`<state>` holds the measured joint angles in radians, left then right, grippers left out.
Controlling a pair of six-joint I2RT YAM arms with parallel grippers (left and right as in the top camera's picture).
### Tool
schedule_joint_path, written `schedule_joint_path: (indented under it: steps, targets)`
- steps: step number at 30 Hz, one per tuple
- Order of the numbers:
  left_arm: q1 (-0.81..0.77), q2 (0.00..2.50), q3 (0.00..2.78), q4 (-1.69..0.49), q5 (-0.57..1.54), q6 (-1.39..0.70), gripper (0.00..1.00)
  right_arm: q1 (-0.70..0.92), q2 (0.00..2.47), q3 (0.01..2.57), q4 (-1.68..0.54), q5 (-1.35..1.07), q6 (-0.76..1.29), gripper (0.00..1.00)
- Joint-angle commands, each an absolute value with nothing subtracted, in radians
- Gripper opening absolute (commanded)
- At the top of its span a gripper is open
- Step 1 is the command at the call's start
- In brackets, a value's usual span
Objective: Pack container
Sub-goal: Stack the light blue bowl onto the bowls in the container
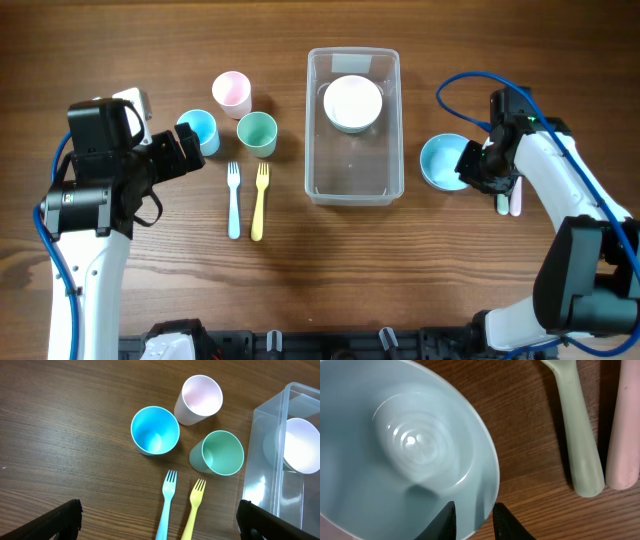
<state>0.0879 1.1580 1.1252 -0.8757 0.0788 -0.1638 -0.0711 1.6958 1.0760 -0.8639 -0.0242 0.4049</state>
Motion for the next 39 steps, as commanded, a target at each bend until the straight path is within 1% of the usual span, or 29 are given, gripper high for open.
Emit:
schedule_joint_path:
  steps: [1, 2, 3, 4, 6, 9, 12, 15, 18, 19, 22, 24, 27, 29, 31, 34, 35, 36, 37, 38, 39]
  targets:
    - [0.095, 1.159, 1.141, -0.876, 0.077, -0.173, 1.00, -0.076, 1.742, 1.045, -0.835, -0.007, 0.430, 0.16]
    - [0.095, 1.159, 1.141, -0.876, 0.077, -0.173, 1.00, -0.076, 1.744, 1.045, -0.825, -0.007, 0.429, 0.13]
    - [0.095, 1.159, 1.141, -0.876, 0.077, -0.173, 1.00, -0.076, 1.744, 1.045, -0.813, -0.007, 0.429, 0.12]
    - [0.095, 1.159, 1.141, -0.876, 0.077, -0.173, 1.00, -0.076, 1.743, 1.045, -0.805, -0.007, 0.429, 0.08]
    - [0.095, 1.159, 1.141, -0.876, 0.077, -0.173, 1.00, -0.076, 1.742, 1.050, -0.804, 0.000, 0.419, 0.05]
    - [0.095, 1.159, 1.141, -0.876, 0.077, -0.173, 1.00, -0.076, 1.710, 1.112, -0.846, 0.000, 0.408, 0.04]
    - [0.095, 1.159, 1.141, -0.876, 0.077, -0.173, 1.00, -0.067, 1.588, 1.275, -0.956, -0.001, 0.389, 0.04]
    - [0.095, 1.159, 1.141, -0.876, 0.077, -0.173, 1.00, -0.001, 1.490, 1.405, -0.984, -0.043, 0.359, 0.04]
    - [0.095, 1.159, 1.141, -0.876, 0.077, -0.173, 1.00, 0.115, 1.453, 1.449, -0.922, -0.045, 0.362, 0.04]
    - [0.095, 1.159, 1.141, -0.876, 0.077, -0.173, 1.00, 0.167, 1.473, 1.449, -0.865, -0.046, 0.372, 0.04]
    - [0.095, 1.159, 1.141, -0.876, 0.077, -0.173, 1.00, 0.249, 1.564, 1.449, -0.741, -0.046, 0.376, 0.04]
    - [0.095, 1.159, 1.141, -0.876, 0.077, -0.173, 1.00, 0.293, 1.678, 1.449, -0.610, -0.043, 0.311, 0.04]
    - [0.095, 1.159, 1.141, -0.876, 0.077, -0.173, 1.00, 0.302, 1.832, 1.449, -0.497, -0.043, 0.310, 0.04]
    - [0.095, 1.159, 1.141, -0.876, 0.077, -0.173, 1.00, 0.302, 1.920, 1.449, -0.447, -0.083, 0.259, 0.04]
    - [0.095, 1.159, 1.141, -0.876, 0.077, -0.173, 1.00, 0.302, 1.979, 1.449, -0.429, -0.083, 0.249, 0.04]
    - [0.095, 1.159, 1.141, -0.876, 0.077, -0.173, 1.00, 0.302, 2.003, 1.449, -0.427, -0.083, 0.236, 0.05]
    - [0.095, 1.159, 1.141, -0.876, 0.077, -0.173, 1.00, 0.302, 2.005, 1.449, -0.429, -0.083, 0.235, 0.06]
    - [0.095, 1.159, 1.141, -0.876, 0.077, -0.173, 1.00, 0.302, 2.005, 1.449, -0.430, -0.083, 0.235, 0.28]
    - [0.095, 1.159, 1.141, -0.876, 0.077, -0.173, 1.00, 0.302, 2.004, 1.452, -0.434, -0.083, 0.231, 0.41]
    - [0.095, 1.159, 1.141, -0.876, 0.077, -0.173, 1.00, 0.302, 2.002, 1.481, -0.467, -0.083, 0.205, 0.46]
    - [0.095, 1.159, 1.141, -0.876, 0.077, -0.173, 1.00, 0.302, 1.997, 1.503, -0.489, -0.083, 0.184, 0.49]
